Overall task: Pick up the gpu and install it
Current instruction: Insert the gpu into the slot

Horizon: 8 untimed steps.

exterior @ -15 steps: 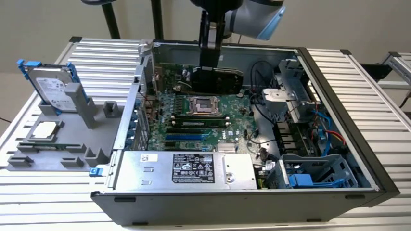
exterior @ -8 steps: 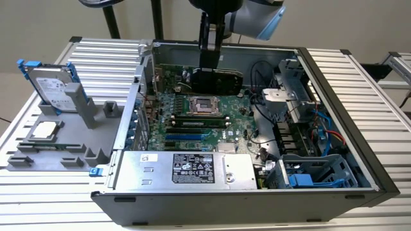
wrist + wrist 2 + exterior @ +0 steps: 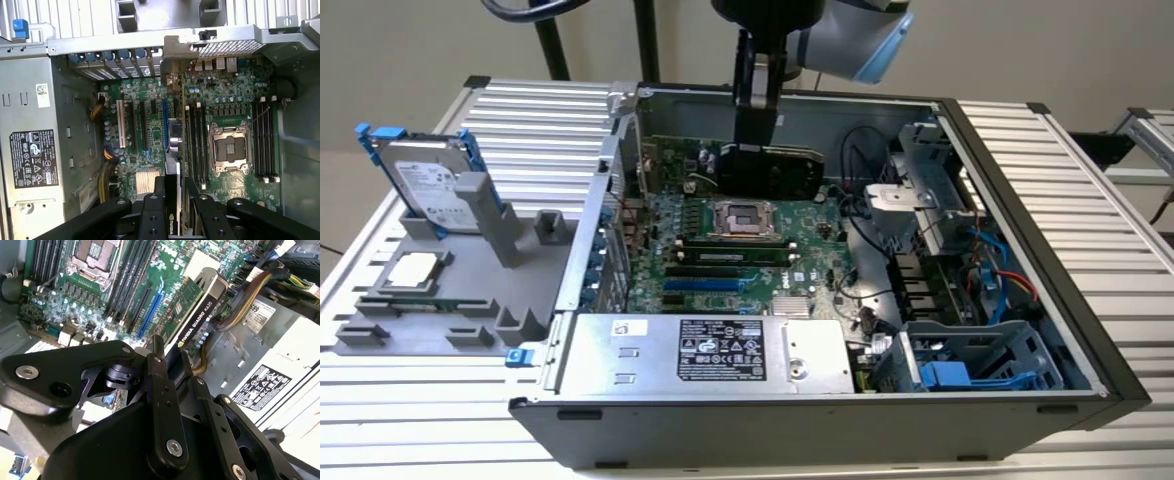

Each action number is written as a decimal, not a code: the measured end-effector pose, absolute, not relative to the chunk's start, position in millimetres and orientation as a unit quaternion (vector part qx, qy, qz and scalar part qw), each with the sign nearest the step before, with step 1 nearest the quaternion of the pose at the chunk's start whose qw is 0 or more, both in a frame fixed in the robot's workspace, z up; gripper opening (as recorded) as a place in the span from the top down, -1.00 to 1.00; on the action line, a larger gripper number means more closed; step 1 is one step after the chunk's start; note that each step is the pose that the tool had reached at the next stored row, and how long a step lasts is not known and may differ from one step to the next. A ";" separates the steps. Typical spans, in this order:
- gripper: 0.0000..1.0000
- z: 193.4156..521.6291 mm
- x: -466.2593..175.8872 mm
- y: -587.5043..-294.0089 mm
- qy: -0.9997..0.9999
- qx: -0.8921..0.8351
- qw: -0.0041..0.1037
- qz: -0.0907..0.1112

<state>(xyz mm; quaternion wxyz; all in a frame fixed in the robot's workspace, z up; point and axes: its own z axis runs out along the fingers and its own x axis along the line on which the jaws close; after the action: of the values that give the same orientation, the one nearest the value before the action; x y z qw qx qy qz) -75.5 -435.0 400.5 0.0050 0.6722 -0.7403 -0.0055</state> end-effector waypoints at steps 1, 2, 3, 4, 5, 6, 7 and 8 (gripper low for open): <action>1.00 400.2 -75.5 -435.0 -0.740 0.672 0.005 -0.006; 1.00 399.8 -75.5 -435.0 -0.740 0.672 0.005 -0.006; 1.00 399.5 -75.5 -435.0 -0.740 0.672 0.005 -0.005; 1.00 399.1 -75.5 -435.0 -0.740 0.672 0.005 -0.005; 1.00 398.8 -75.5 -435.0 -0.740 0.672 0.005 -0.005; 1.00 398.5 -75.5 -435.0 -0.740 0.672 0.005 -0.005; 1.00 398.2 -75.5 -435.0 -0.740 0.672 0.005 -0.005; 1.00 397.8 -75.5 -435.0 -0.740 0.672 0.005 -0.005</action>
<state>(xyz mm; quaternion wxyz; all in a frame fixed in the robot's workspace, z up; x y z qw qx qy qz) -75.5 -435.0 397.8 0.0051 0.6722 -0.7403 -0.0054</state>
